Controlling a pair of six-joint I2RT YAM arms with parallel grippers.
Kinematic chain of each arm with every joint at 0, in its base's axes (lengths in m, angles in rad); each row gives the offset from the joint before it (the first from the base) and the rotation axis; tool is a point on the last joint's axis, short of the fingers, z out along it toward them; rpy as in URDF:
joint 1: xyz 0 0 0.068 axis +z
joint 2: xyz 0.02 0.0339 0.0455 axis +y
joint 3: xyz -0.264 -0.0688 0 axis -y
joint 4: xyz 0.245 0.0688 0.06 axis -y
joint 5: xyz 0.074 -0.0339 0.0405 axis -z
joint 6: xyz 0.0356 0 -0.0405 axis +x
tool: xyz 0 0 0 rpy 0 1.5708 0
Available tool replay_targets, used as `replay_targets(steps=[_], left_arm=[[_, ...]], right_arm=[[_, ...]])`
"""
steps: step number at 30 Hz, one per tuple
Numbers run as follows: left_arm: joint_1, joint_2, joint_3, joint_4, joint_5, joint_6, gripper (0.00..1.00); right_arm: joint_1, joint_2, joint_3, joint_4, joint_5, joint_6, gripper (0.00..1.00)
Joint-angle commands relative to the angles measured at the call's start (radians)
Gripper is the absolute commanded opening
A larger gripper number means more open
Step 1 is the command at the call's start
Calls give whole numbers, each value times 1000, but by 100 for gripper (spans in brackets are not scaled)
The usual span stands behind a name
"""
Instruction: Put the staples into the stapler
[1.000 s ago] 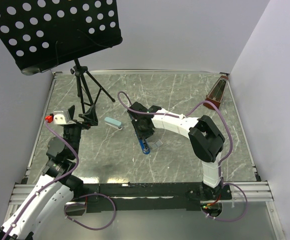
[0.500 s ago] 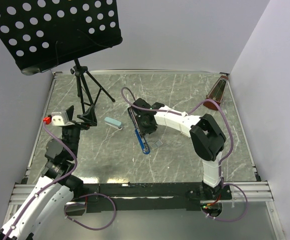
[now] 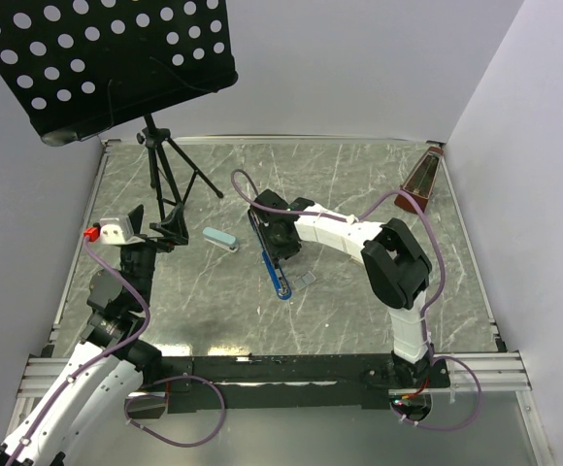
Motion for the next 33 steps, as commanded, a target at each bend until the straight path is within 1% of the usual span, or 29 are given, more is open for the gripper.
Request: replay_targets(steps=[1, 16, 33], left_arm=[[-6, -9, 9, 13, 7, -12, 99], [-4, -11, 12, 10, 10, -12, 99], [-5, -25, 20, -2, 18, -21, 99]], right_arm=[[3, 17, 43, -13, -12, -8, 41], [12, 35, 43, -55, -41, -27, 41], [22, -54, -91, -47, -29, 9, 41]])
